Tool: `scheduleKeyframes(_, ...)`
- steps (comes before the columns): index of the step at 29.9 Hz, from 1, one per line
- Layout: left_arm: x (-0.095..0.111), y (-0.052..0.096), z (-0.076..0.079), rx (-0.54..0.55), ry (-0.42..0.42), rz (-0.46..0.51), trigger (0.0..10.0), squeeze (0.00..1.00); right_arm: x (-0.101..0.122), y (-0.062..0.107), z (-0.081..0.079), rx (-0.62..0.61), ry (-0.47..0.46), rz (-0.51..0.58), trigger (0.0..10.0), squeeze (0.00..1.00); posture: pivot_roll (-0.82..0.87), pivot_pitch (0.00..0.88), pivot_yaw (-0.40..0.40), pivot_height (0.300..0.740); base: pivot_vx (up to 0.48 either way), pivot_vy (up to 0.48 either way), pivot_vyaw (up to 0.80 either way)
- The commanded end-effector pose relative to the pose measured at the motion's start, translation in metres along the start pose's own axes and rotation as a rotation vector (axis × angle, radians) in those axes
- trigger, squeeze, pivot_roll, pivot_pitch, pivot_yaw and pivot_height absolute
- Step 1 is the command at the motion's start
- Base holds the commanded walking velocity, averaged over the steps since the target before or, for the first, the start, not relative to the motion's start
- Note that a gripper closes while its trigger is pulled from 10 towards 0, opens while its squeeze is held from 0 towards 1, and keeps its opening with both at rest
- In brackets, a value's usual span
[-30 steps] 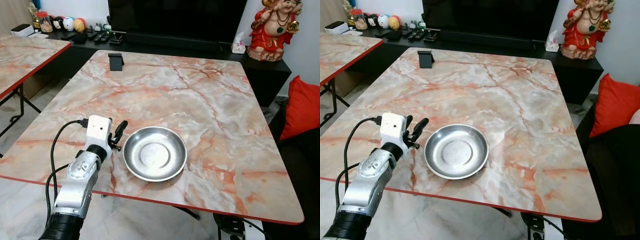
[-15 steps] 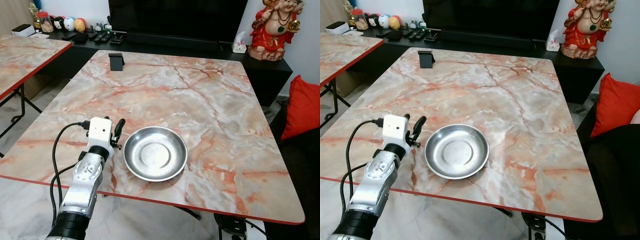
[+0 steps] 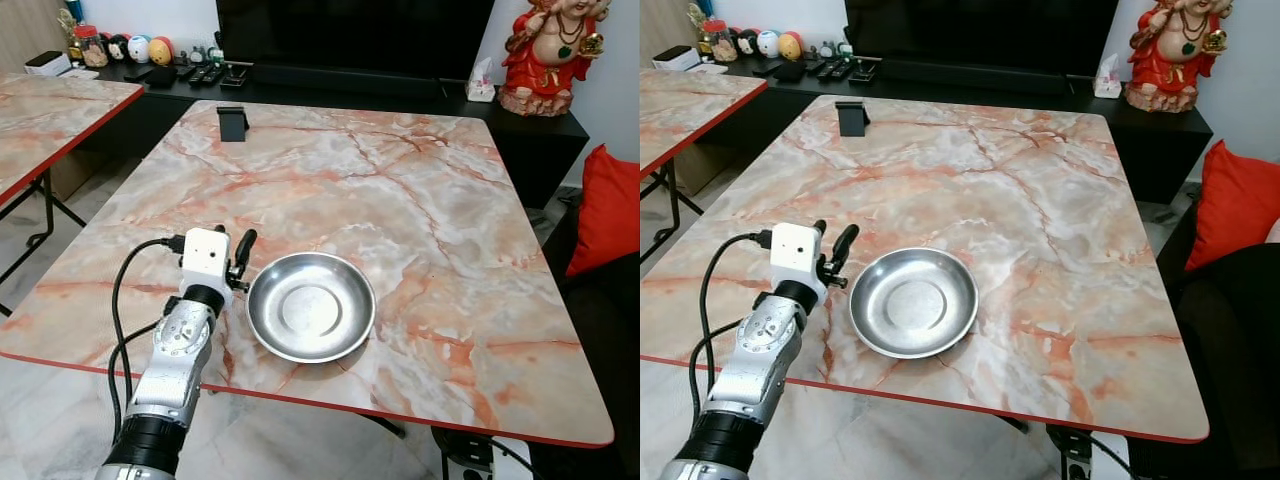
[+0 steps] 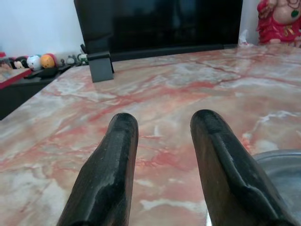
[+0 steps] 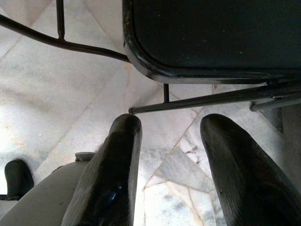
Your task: Setting the table
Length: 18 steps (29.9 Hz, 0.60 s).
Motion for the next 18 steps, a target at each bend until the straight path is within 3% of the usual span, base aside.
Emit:
scheduleKeyframes(1, 0.0003, 0.0004, -0.0043, 0.007, 0.007, 0.006, 10.0, 0.00, -0.0003, 0.0002, 0.0003, -0.001, -0.015, 0.002, 10.0, 0.00, 0.09, 0.000, -0.037, 0.727, 0.000, 0.356, 0.00)
scheduleKeyframes(8, 0.0028, -0.0011, -0.0096, 0.022, 0.014, 0.012, 10.0, 0.00, -0.0004, 0.0001, -0.0007, 0.006, -0.008, 0.001, 10.0, 0.00, 0.10, 0.000, -0.038, 0.727, 0.000, 0.359, 0.00)
scheduleKeyframes(18, 0.0063, -0.0036, -0.0029, 0.001, 0.027, 0.028, 10.0, 0.00, -0.0009, 0.0002, -0.0014, 0.008, -0.017, 0.002, 10.0, 0.00, 0.09, 0.000, -0.027, 0.727, 0.000, 0.446, 0.00)
Point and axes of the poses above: a point about 5 cm out from each wrist's last joint towards the gripper, its own y axis pointing back from the gripper into the wrist, its own x axis along the axis of the wrist's last joint, z = x × y, the point moved 6 cm from there along -y, pointing out of the wrist towards the gripper, and after that the axes turned 6 degrees about -y, right-handed, at the moved point
